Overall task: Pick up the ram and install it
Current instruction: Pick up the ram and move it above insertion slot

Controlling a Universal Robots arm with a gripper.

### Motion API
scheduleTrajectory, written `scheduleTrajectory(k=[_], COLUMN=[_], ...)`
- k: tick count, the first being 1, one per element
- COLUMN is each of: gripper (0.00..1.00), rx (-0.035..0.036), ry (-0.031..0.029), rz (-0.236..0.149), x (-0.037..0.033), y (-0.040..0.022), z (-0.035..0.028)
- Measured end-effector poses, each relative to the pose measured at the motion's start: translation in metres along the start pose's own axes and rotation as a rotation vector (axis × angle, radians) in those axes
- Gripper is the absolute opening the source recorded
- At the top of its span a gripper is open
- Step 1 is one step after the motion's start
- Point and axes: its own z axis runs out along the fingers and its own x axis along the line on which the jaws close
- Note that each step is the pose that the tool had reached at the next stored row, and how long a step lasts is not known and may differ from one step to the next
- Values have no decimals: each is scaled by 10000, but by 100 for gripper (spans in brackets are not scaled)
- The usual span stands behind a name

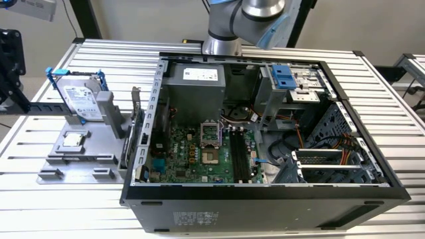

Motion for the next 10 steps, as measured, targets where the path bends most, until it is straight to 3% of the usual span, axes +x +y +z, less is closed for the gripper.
scheduleTrajectory(k=[4,10], gripper=[0,0], rx=[-4,-4], ry=[5,2], rz=[-1,0], x=[0,0], y=[-12,-117], z=[-4,-5])
